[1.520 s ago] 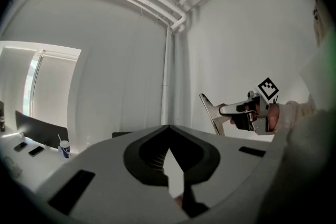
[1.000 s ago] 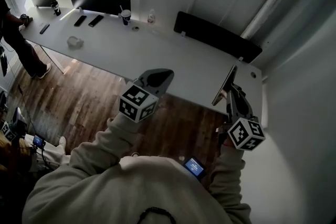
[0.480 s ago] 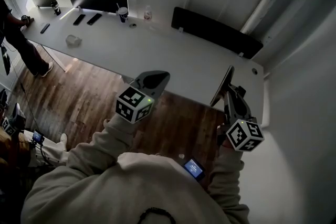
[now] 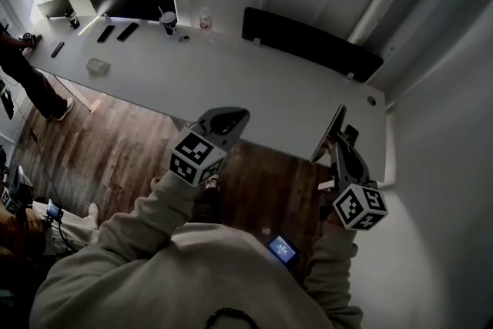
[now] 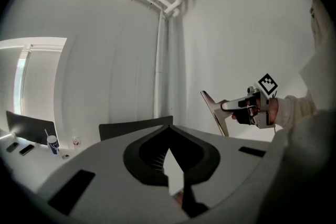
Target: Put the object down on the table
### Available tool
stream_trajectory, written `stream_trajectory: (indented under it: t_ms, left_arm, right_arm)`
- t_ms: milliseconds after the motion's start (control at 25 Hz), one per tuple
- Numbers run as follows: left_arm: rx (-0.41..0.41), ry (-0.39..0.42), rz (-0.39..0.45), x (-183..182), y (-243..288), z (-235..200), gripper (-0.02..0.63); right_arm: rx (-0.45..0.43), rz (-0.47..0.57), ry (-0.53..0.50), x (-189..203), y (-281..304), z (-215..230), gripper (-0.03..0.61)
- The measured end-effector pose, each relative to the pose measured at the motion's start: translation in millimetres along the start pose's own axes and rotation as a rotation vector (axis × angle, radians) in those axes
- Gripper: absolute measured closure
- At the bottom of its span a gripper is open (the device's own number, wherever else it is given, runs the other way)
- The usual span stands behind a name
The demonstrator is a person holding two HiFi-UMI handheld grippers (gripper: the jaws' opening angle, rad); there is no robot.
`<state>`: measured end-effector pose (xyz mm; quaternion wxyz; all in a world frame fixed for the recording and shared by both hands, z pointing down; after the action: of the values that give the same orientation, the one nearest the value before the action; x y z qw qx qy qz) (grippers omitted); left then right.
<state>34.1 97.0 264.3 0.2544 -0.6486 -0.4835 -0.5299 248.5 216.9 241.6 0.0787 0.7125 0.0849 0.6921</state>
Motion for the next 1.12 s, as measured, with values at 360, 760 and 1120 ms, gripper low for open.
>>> stream_trajectory:
  t_ms: [360, 760, 1120]
  left_arm:
    - [0.034, -0.022, 0.03, -13, 76, -74, 0.618]
    - [0.06, -0.037, 0.012, -62, 151, -198, 0.618]
    - [0.031, -0.094, 0.021, -84, 188, -300, 0.618]
  right_arm:
    - [0.033, -0.035, -0.021, 7, 90, 26, 0.488]
    - [0.029, -0.044, -0.01, -22, 248, 35, 0.488]
    - [0.031, -0.067, -0.013, -39, 340, 30, 0.488]
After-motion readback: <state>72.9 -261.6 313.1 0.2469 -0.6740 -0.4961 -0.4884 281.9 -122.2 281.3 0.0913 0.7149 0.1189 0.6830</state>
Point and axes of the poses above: the fingertips, and each gripper's own axes: y forward along the fingers, z to its right, x out of its underside, the point moved 2 cm from there along -y, backward along the fingers, and after that the axes turned 14 degrees about -y, right-handed, at the moved point
